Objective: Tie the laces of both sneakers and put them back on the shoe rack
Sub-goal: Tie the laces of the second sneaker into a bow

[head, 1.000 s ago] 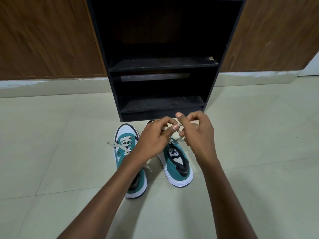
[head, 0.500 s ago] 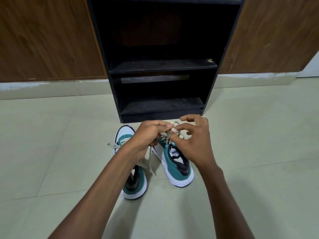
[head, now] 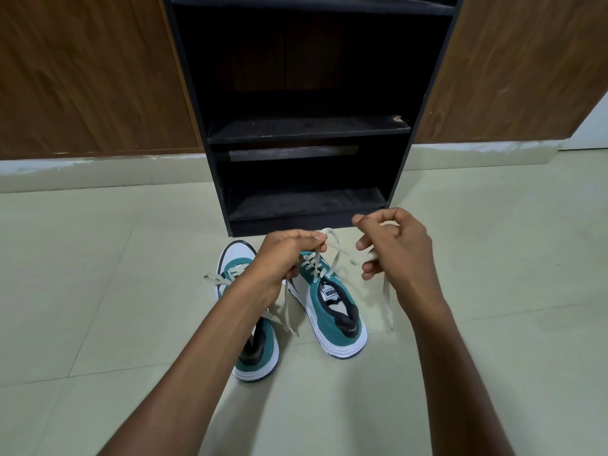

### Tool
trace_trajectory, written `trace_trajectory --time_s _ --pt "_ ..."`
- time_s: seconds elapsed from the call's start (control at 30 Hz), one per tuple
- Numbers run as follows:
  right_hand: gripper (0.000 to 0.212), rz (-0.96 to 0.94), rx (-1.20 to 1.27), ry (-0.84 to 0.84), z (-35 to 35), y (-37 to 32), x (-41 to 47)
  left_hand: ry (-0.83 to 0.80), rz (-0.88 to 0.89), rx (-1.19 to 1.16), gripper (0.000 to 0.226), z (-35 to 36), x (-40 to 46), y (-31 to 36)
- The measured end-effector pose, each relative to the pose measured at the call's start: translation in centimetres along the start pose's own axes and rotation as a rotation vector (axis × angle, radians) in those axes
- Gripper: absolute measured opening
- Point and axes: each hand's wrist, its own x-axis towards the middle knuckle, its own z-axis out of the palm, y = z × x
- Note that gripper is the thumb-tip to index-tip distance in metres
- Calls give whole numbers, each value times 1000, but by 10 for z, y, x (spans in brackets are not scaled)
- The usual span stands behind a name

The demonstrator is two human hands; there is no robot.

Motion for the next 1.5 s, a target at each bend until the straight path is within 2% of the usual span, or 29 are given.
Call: trace_trajectory --time_s 0.07,0.2,0.3,0.37,0.5,0.57,0.63,0.7,0.77,0.87,0.93,1.03,1.13,1.23,1.3,1.4,1.5 --pt "31 48 -109 -77 1 4 0 -2 5 16 9 0 -2 0" --pt "26 -4 -428 -186 3 16 4 18 45 74 9 -1 -2 -5" --pt "20 -12 -527 -224 -2 23 10 13 126 173 10 -11 0 -10" --pt "19 -21 -624 -220 -5 28 16 20 192 445 12 -22 2 -12" --pt "17 47 -814 -56 -9 52 26 223 155 1254 11 -40 2 -19" --pt "15 106 -850 -50 -8 65 26 215 150 1387 17 -40 0 -23" --pt "20 107 -819 -113 -3 71 23 129 210 1349 21 -38 1 -25" --pt "43 41 -771 -232 4 71 20 31 287 1334 34 -31 2 -29" --pt "56 -25 -758 -337 14 71 19 -26 296 1288 41 -22 2 -33" --pt "41 -60 -776 -380 25 72 20 17 273 1152 39 -8 1 -44" --pt "28 -80 -784 -325 27 74 22 92 278 1067 36 -5 0 -47" --pt "22 -95 -758 -264 22 79 25 156 245 978 30 -7 -2 -46" --pt "24 -4 -770 -159 7 93 31 215 214 1081 25 -14 -1 -46" --pt "19 39 -739 -149 -6 106 33 148 179 1154 21 -18 1 -51" --pt "13 52 -576 -195 -6 106 32 79 168 1065 18 -20 2 -49" --pt "10 156 -75 -243 -3 95 33 -9 111 686 21 -25 -3 -37" --pt "15 211 258 -415 1 85 31 -41 111 427 23 -28 -1 -33"
